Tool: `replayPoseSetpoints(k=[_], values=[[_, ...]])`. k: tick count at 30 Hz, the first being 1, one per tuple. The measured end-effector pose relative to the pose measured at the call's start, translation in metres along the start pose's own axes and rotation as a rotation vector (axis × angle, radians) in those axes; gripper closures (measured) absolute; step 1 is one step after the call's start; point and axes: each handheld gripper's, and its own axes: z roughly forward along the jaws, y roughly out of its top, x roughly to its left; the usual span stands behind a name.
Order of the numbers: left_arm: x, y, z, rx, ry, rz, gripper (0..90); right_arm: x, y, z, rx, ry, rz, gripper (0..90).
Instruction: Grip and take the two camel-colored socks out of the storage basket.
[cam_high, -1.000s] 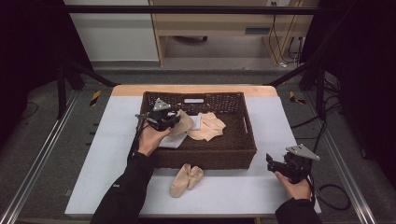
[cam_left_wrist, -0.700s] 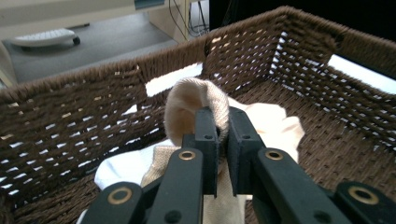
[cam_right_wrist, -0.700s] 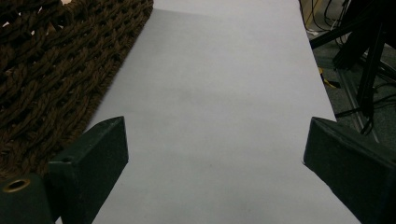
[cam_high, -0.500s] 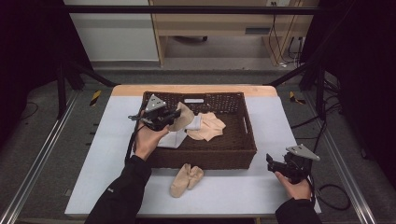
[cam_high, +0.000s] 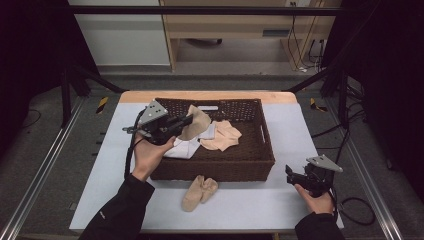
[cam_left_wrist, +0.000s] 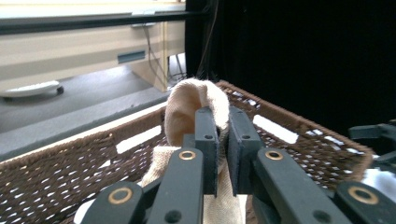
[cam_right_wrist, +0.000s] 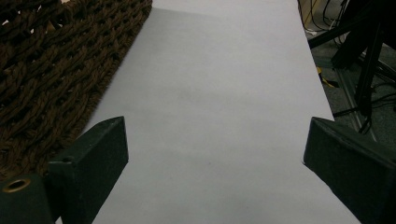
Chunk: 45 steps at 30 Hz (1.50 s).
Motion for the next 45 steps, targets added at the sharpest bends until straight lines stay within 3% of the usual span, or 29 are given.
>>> replayPoseSetpoints(k=[11,24,31,36,45], values=[[-0.029,0.009,-0.035,-0.037,-0.065,0.053,83.3,0.000,0.000,-0.002,-0.004,-0.001,0.001,6.8],[-0.056,-0.002,-0.067,-0.046,-0.143,0.099,83.3,0.000,-0.001,-0.002,0.000,-0.001,0.001,6.9],[-0.071,-0.018,-0.076,-0.022,-0.188,0.121,83.3,0.000,-0.001,-0.002,0.003,0.001,0.000,7.1],[-0.078,-0.034,-0.076,0.003,-0.220,0.114,83.2,-0.001,-0.001,-0.002,0.002,0.000,0.002,7.1],[-0.088,-0.074,-0.062,0.107,-0.259,0.088,83.2,-0.001,-0.002,-0.002,0.003,0.000,0.002,7.1]])
